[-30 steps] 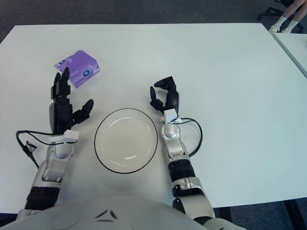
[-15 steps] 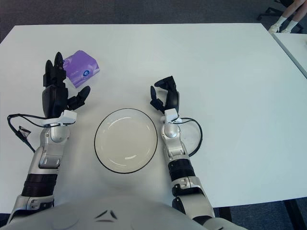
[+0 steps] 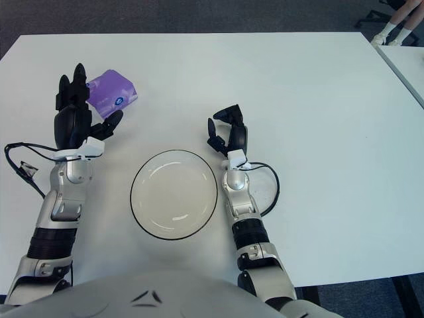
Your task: Put the tissue paper into the plate.
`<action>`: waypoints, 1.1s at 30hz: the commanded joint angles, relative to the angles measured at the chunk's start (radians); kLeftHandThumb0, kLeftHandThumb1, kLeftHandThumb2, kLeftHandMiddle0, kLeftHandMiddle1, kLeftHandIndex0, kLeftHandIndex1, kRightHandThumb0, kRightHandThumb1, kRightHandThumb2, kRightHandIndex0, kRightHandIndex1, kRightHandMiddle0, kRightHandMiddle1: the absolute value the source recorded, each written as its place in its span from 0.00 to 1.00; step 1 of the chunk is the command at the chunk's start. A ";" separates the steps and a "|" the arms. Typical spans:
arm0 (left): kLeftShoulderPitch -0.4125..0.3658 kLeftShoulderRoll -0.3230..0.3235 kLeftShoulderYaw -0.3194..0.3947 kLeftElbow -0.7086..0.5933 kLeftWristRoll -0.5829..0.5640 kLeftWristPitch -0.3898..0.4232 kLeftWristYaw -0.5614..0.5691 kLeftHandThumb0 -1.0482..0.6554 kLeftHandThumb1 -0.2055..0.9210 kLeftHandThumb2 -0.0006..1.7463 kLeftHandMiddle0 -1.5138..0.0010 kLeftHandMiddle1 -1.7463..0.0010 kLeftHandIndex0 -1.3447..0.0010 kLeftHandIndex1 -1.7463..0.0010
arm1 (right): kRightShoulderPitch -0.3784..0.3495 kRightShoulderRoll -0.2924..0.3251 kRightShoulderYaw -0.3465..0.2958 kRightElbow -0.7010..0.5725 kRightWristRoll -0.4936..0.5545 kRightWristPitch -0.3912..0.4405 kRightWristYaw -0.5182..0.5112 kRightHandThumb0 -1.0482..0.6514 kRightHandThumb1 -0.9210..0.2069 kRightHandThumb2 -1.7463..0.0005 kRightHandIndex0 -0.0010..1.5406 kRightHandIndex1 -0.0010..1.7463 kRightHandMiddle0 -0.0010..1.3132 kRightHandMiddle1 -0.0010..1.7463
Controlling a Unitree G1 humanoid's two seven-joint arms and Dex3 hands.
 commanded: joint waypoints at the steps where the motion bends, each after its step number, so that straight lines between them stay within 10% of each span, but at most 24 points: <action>1: -0.058 0.043 -0.015 0.018 0.040 0.079 -0.060 0.00 1.00 0.31 1.00 1.00 1.00 1.00 | 0.130 -0.011 -0.006 0.173 0.004 0.011 0.016 0.39 0.19 0.53 0.34 0.79 0.24 1.00; 33: -0.473 0.204 -0.205 0.338 0.147 0.376 -0.400 0.00 1.00 0.25 1.00 1.00 1.00 1.00 | 0.096 -0.006 -0.008 0.225 0.010 -0.048 0.012 0.39 0.19 0.53 0.35 0.77 0.24 1.00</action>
